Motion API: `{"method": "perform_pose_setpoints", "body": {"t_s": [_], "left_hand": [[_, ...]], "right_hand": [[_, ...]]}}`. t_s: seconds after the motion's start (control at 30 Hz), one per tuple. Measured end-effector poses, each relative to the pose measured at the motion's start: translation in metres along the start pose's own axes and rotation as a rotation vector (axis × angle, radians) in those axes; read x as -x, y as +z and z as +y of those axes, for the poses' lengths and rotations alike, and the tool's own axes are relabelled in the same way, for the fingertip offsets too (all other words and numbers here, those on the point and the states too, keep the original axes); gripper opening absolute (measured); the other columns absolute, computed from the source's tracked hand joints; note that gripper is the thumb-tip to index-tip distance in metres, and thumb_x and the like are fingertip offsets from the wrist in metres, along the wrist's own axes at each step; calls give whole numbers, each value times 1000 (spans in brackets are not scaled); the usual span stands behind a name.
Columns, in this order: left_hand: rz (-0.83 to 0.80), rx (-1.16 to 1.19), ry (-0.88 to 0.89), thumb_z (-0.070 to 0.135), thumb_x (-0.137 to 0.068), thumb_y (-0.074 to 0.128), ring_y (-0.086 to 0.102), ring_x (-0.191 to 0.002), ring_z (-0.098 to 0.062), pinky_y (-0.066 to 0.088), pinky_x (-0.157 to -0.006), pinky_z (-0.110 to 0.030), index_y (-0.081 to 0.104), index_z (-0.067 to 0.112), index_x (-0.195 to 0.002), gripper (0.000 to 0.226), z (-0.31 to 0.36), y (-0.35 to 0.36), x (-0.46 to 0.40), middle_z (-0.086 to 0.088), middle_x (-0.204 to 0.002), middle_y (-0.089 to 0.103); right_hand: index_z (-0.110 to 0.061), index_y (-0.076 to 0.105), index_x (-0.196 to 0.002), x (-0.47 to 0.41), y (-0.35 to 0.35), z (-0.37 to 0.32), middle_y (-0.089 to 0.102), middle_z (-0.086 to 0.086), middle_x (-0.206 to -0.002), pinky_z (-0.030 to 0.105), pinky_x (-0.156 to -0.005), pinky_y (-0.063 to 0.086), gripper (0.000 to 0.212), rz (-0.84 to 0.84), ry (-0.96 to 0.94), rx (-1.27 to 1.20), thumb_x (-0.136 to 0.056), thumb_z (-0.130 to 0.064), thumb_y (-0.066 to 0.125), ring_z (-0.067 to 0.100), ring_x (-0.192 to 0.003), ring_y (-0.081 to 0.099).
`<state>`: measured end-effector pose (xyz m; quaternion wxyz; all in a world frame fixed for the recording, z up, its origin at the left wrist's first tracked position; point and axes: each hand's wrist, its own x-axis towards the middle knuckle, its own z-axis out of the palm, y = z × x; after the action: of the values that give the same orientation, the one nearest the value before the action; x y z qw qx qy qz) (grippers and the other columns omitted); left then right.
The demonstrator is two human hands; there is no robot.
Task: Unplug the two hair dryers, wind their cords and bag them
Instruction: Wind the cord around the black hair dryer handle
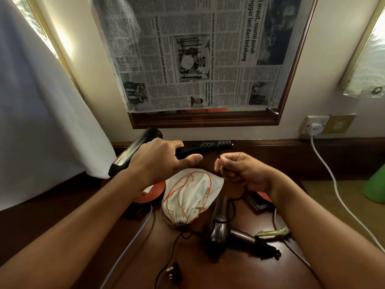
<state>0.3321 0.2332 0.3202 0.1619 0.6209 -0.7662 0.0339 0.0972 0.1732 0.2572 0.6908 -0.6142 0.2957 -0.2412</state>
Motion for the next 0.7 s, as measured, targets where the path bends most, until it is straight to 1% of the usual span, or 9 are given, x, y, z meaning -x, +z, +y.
{"method": "perform_pose_setpoints", "body": {"t_s": [0.13,0.2,0.27,0.3,0.4,0.47,0.57,0.63,0.7], "left_hand": [[-31,-21,32,92,-69,22,58,-64,-6,51,-61,-30,63,30,-92,78,-2,-4,2,9,-67,58],[-30,-45,41,93,-68,22,58,-65,-7,50,-61,-30,63,30,-92,79,-3,-6,2,9,-68,58],[-39,-61,42,94,-67,23,59,-67,-9,50,-62,-31,62,31,-90,78,-3,-8,3,9,-69,59],[-47,-68,41,93,-67,24,59,-68,-9,50,-62,-31,62,31,-90,76,-3,-10,4,8,-69,59],[-58,-108,59,87,-68,25,58,-68,-9,47,-60,-29,61,31,-93,71,-1,-13,4,9,-68,57],[-62,-153,80,85,-71,26,56,-67,-8,42,-56,-26,61,30,-98,71,-1,-13,4,11,-67,54],[-74,-221,99,87,-69,22,51,-60,-4,34,-50,-22,61,29,-109,80,-4,-14,2,12,-64,51],[-84,-253,123,90,-63,15,52,-59,-4,39,-50,-23,60,29,-113,91,-6,-13,0,11,-64,52],[-98,-271,139,91,-62,13,55,-58,-5,45,-53,-25,60,29,-110,91,-7,-11,-1,10,-64,55]], "right_hand": [[-9,66,-83,-6,-9,-25,38,-3,-56,17,-38,20,26,8,73,161,-86,-31,53,8,-46,28],[-10,67,-81,-10,-13,-36,40,-3,-58,18,-39,20,19,30,92,261,-89,-22,55,7,-46,29],[-10,67,-80,-13,-18,-45,42,-3,-59,15,-38,21,21,57,94,345,-93,-9,51,5,-46,31],[-10,66,-80,-15,-20,-50,44,-3,-58,14,-37,23,21,62,95,357,-93,-7,51,4,-45,32],[-12,65,-80,-17,-22,-63,52,-6,-57,13,-37,27,7,46,65,354,-83,-17,62,2,-44,36],[-9,66,-80,-18,-21,-71,52,-4,-56,15,-37,28,11,61,36,389,-77,-20,66,4,-42,37],[-7,71,-82,-18,-18,-81,55,11,-62,20,-43,36,16,128,-18,598,-78,-22,72,9,-46,44],[-10,74,-81,-20,-16,-86,66,13,-70,21,-53,45,19,157,-53,763,-76,-29,75,10,-57,56],[-13,75,-77,-22,-15,-88,71,2,-71,16,-59,47,23,182,-56,893,-74,-36,76,2,-61,60]]}}
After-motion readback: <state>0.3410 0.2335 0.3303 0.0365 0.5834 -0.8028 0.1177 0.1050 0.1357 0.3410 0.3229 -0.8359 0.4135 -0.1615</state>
